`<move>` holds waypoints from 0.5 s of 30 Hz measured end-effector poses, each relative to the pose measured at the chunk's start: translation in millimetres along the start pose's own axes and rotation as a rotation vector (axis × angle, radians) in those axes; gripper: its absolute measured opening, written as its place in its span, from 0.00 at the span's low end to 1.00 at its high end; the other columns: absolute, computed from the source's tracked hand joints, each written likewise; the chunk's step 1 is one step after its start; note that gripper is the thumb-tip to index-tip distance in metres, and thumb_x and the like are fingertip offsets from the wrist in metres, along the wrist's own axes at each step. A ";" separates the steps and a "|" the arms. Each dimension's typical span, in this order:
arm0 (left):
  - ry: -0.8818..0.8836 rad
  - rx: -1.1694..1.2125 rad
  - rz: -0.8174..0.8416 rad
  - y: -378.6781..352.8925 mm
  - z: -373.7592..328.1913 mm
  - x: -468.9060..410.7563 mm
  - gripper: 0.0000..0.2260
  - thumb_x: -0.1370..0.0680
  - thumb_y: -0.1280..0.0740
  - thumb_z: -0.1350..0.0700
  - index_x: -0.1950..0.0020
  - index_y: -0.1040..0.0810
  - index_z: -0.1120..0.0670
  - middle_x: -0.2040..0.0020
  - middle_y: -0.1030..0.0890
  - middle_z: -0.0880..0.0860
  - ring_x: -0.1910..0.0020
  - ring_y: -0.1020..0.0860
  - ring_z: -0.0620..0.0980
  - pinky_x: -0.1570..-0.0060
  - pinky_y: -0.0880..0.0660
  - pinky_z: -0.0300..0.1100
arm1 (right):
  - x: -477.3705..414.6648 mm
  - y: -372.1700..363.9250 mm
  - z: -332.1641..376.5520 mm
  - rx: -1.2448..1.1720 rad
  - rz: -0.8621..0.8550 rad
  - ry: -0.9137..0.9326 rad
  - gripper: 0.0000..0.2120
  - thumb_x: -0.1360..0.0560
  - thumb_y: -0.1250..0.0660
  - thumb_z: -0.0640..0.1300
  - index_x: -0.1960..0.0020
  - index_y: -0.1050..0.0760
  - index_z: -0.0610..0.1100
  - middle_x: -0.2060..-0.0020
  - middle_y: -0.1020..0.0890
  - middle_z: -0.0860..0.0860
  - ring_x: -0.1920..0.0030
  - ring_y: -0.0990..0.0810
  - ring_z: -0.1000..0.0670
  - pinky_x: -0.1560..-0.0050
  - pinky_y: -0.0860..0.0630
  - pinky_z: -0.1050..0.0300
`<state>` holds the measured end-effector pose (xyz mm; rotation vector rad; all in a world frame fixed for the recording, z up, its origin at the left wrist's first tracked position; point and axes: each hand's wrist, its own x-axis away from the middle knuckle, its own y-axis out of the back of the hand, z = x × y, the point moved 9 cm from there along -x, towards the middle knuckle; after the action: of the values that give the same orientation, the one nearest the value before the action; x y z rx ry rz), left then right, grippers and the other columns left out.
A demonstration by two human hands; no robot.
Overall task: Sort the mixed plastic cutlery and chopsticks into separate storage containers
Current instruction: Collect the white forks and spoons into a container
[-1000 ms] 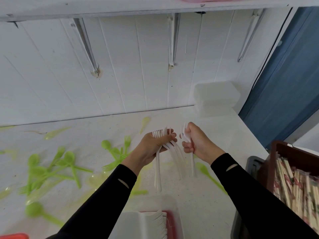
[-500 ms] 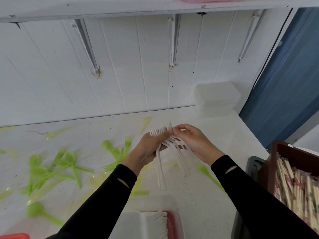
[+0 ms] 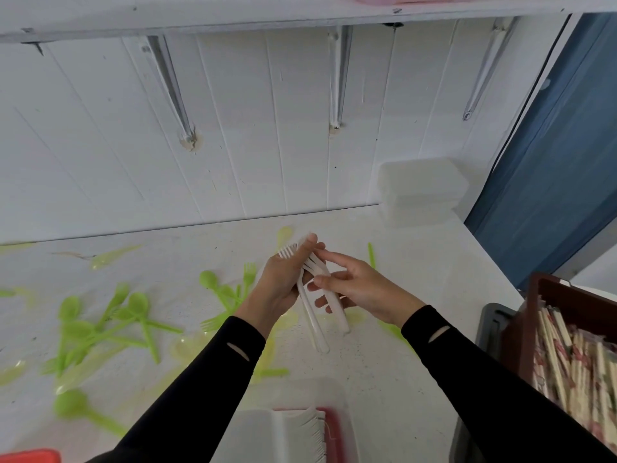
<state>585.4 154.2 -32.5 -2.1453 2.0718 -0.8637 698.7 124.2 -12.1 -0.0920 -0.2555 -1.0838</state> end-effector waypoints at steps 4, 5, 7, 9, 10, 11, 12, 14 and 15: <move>-0.029 0.065 -0.033 1.6 -3.1 1.5 0.20 0.31 0.27 0.48 0.49 0.19 0.63 0.53 0.15 0.56 0.56 0.17 0.52 0.57 0.18 0.43 | -2.7 6.3 1.9 0.001 -0.085 0.038 0.23 0.21 0.33 0.40 0.28 0.30 0.54 0.53 0.15 0.43 0.54 0.15 0.44 0.52 0.17 0.51; -0.042 0.080 -0.050 3.2 -4.2 1.7 0.23 0.31 0.27 0.47 0.47 0.20 0.65 0.54 0.16 0.58 0.56 0.17 0.53 0.56 0.18 0.42 | -3.1 9.0 1.4 0.003 -0.113 0.044 0.23 0.21 0.33 0.39 0.28 0.30 0.53 0.54 0.15 0.43 0.55 0.15 0.45 0.52 0.18 0.52; -0.079 0.095 -0.098 9.3 -6.8 0.0 0.24 0.29 0.27 0.47 0.45 0.20 0.67 0.54 0.17 0.60 0.55 0.17 0.55 0.54 0.18 0.41 | -2.7 11.6 2.5 -0.003 -0.148 0.061 0.22 0.21 0.33 0.38 0.29 0.29 0.52 0.55 0.15 0.44 0.57 0.15 0.47 0.54 0.18 0.54; -0.126 0.115 -0.181 20.1 -10.1 -2.5 0.20 0.26 0.27 0.48 0.48 0.20 0.65 0.54 0.16 0.60 0.53 0.16 0.55 0.55 0.18 0.41 | -1.9 11.0 5.3 -0.054 -0.160 0.078 0.21 0.22 0.32 0.38 0.31 0.27 0.52 0.53 0.15 0.43 0.56 0.15 0.47 0.56 0.18 0.54; -0.149 0.111 -0.224 26.1 -12.0 -4.1 0.18 0.26 0.27 0.48 0.51 0.20 0.63 0.56 0.16 0.59 0.54 0.16 0.55 0.56 0.19 0.42 | -1.8 10.1 6.8 -0.082 -0.165 0.088 0.21 0.22 0.31 0.38 0.32 0.26 0.51 0.51 0.16 0.43 0.56 0.15 0.46 0.57 0.18 0.54; -0.165 0.097 -0.261 31.0 -13.8 -4.2 0.17 0.25 0.27 0.47 0.55 0.22 0.61 0.61 0.17 0.57 0.58 0.16 0.54 0.58 0.19 0.41 | -2.0 9.3 7.5 -0.096 -0.172 0.098 0.20 0.23 0.30 0.37 0.33 0.25 0.51 0.50 0.16 0.43 0.55 0.15 0.45 0.57 0.18 0.54; -0.174 0.075 -0.287 34.6 -15.3 -3.9 0.17 0.25 0.27 0.46 0.60 0.24 0.59 0.67 0.19 0.54 0.65 0.18 0.52 0.62 0.21 0.41 | -2.1 8.8 8.2 -0.090 -0.180 0.105 0.20 0.24 0.30 0.37 0.34 0.24 0.50 0.49 0.16 0.45 0.55 0.15 0.46 0.58 0.19 0.55; -0.153 0.020 -0.322 39.5 -13.7 -4.3 0.20 0.25 0.28 0.43 0.66 0.30 0.55 0.75 0.28 0.50 0.74 0.27 0.49 0.72 0.27 0.39 | -2.2 6.9 8.4 -0.077 -0.178 0.107 0.18 0.24 0.29 0.37 0.37 0.23 0.50 0.50 0.15 0.46 0.56 0.15 0.48 0.58 0.20 0.57; -0.124 -0.020 -0.334 41.2 -11.5 -4.2 0.21 0.25 0.29 0.41 0.68 0.31 0.54 0.76 0.30 0.49 0.76 0.30 0.49 0.74 0.31 0.39 | -2.7 5.4 8.1 -0.084 -0.171 0.105 0.17 0.24 0.29 0.37 0.38 0.22 0.50 0.51 0.15 0.46 0.56 0.15 0.48 0.57 0.20 0.57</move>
<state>543.4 157.6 -40.6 -2.5284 1.7016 -0.7123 700.9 130.7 -4.7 -0.0893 -0.1245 -1.2660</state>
